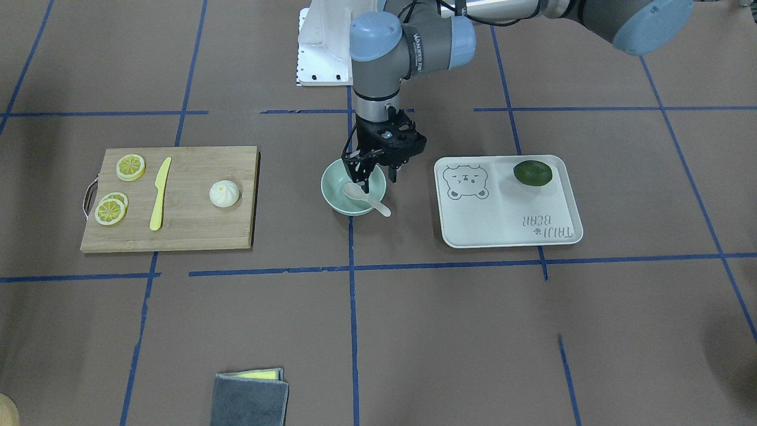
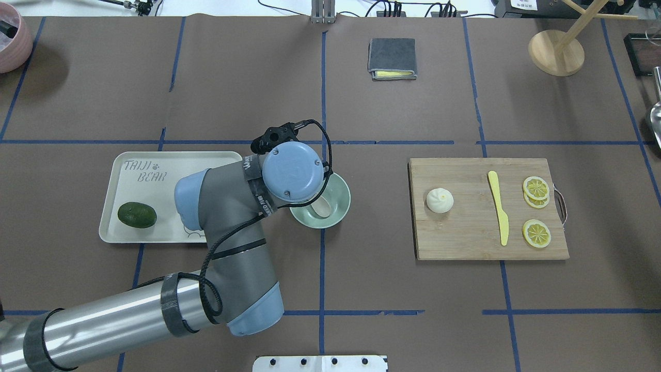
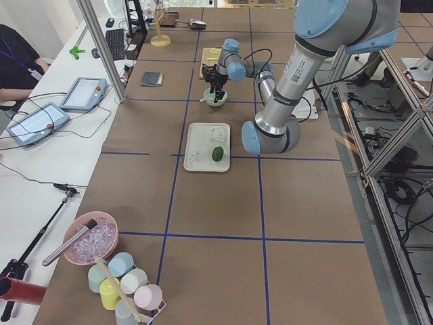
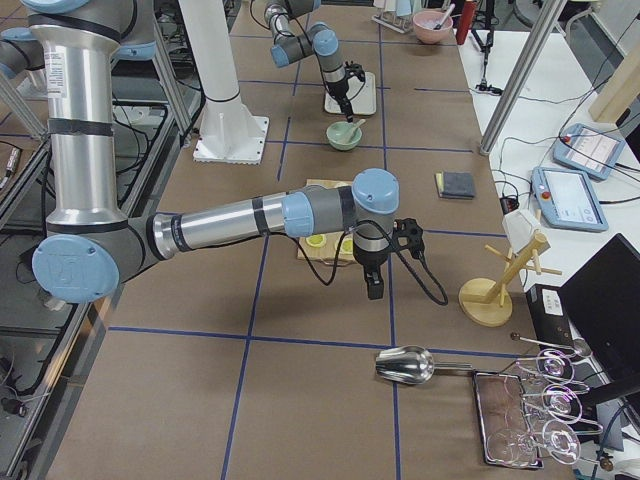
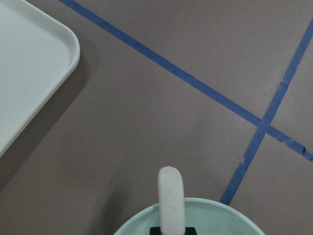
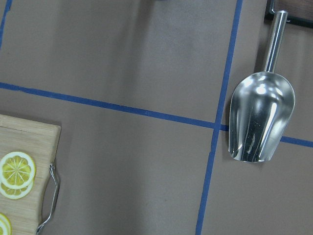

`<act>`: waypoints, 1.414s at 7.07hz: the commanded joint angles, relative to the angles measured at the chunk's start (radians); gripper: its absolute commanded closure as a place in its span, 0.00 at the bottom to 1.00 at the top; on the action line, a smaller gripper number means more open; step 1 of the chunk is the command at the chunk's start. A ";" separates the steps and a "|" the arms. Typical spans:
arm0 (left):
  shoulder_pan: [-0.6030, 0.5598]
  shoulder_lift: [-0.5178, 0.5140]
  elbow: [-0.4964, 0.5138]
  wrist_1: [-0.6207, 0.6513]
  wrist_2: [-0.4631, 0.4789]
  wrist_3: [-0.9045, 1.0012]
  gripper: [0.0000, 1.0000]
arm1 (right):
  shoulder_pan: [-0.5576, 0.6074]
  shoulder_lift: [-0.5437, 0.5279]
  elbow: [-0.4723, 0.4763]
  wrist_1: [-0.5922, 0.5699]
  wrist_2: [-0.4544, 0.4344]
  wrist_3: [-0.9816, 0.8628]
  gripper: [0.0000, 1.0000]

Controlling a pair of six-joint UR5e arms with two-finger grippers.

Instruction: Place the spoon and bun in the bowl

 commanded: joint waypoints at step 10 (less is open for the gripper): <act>-1.006 0.605 0.145 0.020 -0.802 1.702 0.00 | -0.613 0.072 0.235 0.261 -0.249 0.864 0.00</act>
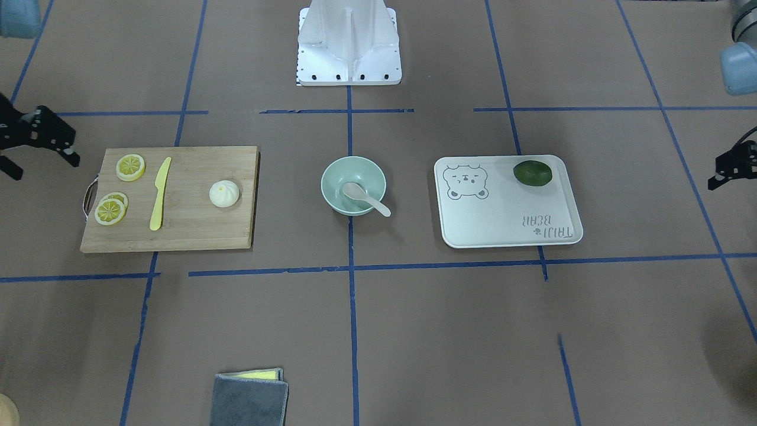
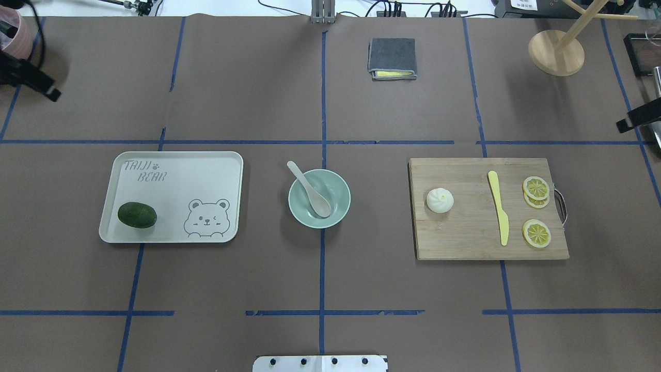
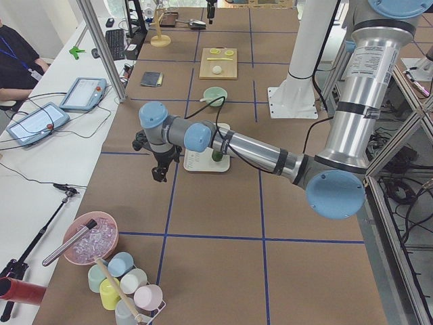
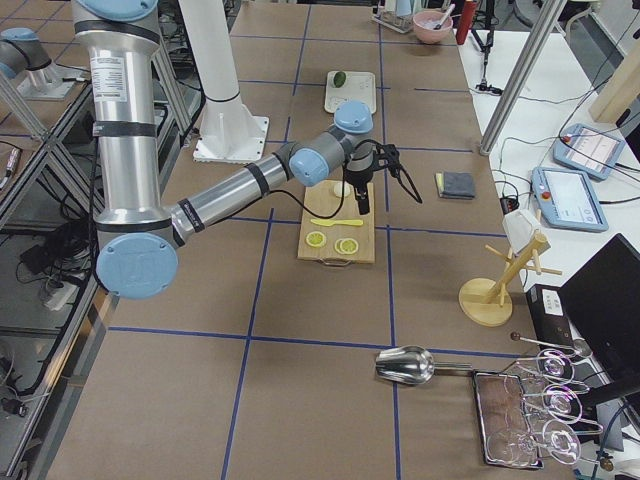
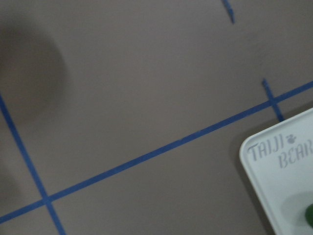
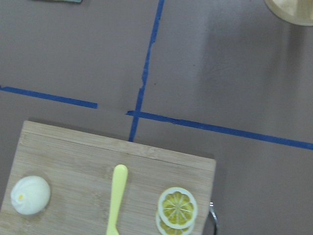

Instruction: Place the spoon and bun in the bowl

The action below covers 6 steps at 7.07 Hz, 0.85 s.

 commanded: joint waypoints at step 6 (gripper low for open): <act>-0.055 0.084 0.037 -0.006 0.032 0.040 0.00 | -0.457 0.227 -0.182 0.057 -0.400 0.360 0.15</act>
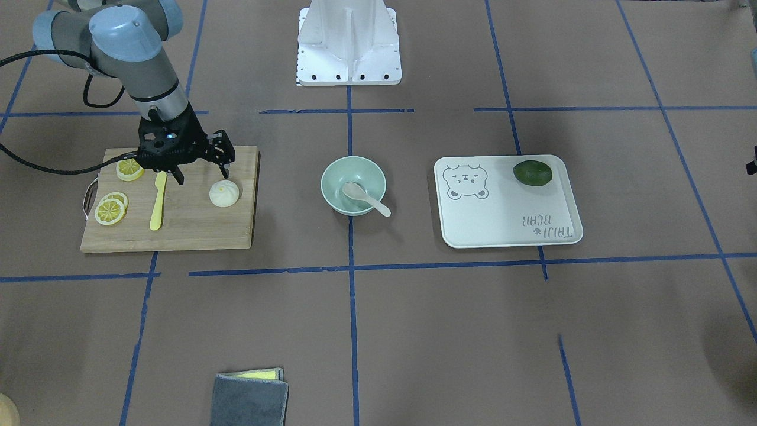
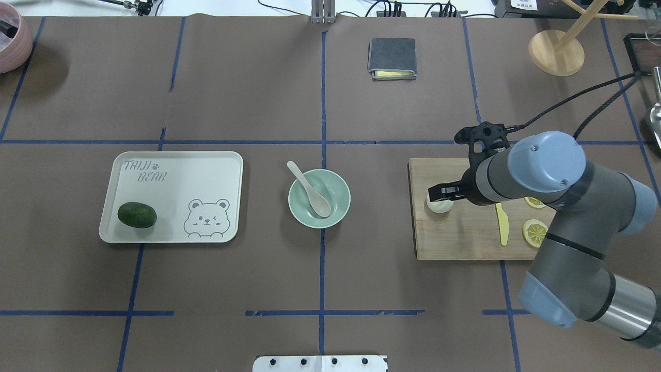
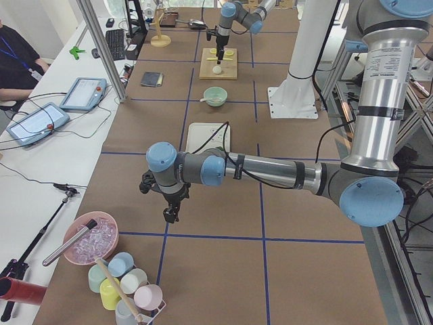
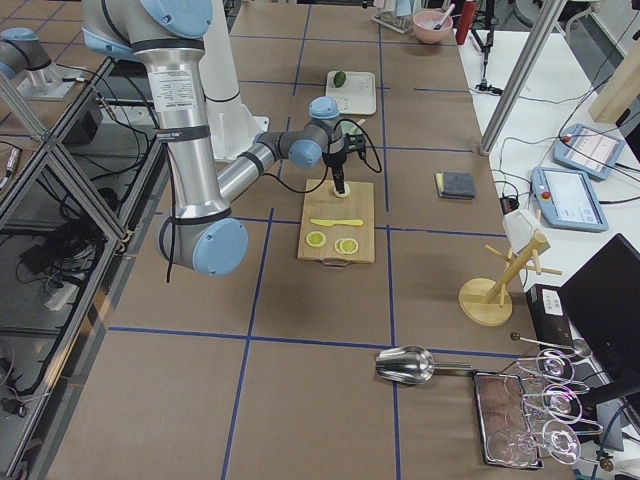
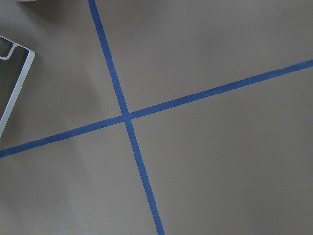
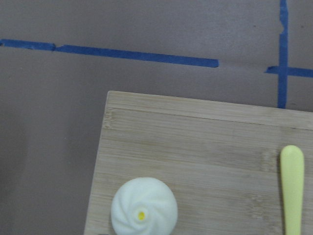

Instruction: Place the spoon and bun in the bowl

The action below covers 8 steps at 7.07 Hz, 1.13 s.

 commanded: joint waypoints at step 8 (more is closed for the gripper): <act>0.000 0.001 0.000 -0.002 -0.007 0.004 0.00 | -0.014 0.356 -0.071 -0.290 -0.012 0.097 1.00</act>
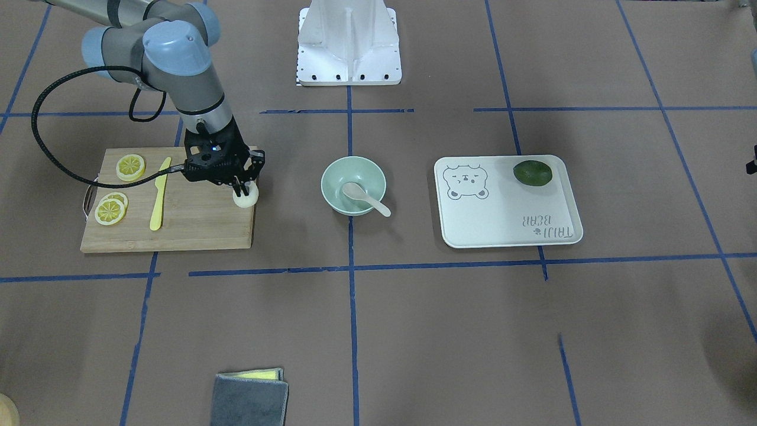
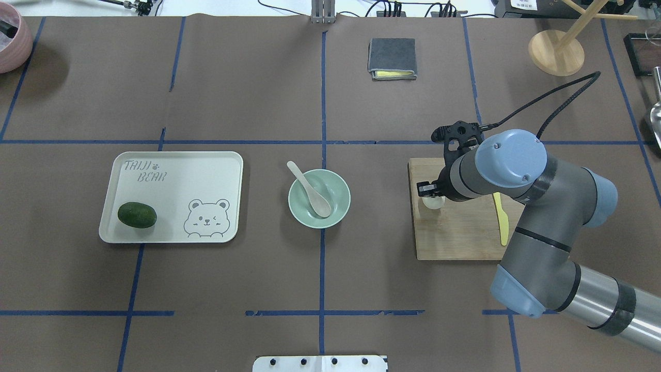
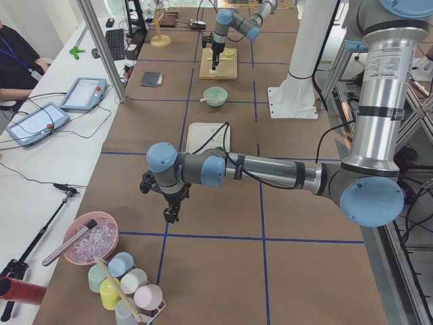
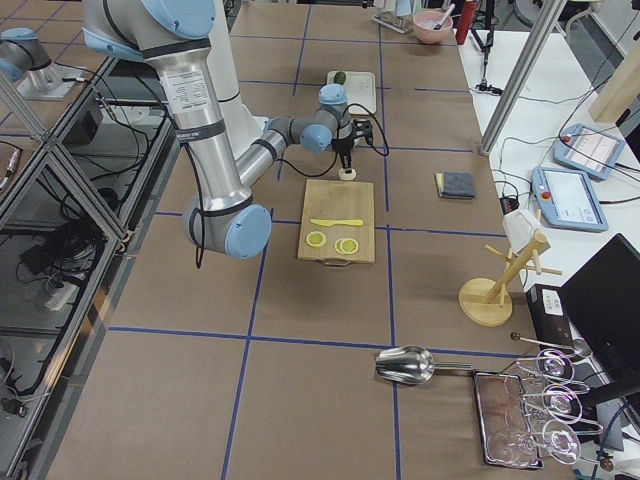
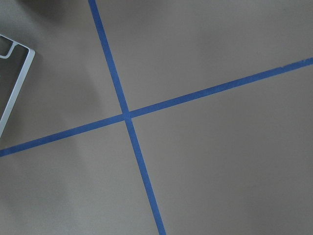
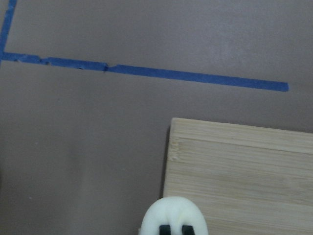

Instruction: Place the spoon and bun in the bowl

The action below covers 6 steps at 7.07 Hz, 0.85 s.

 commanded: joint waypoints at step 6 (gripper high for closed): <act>0.002 -0.004 -0.006 0.000 -0.003 -0.003 0.00 | -0.171 0.400 -0.317 -0.031 -0.213 0.302 0.01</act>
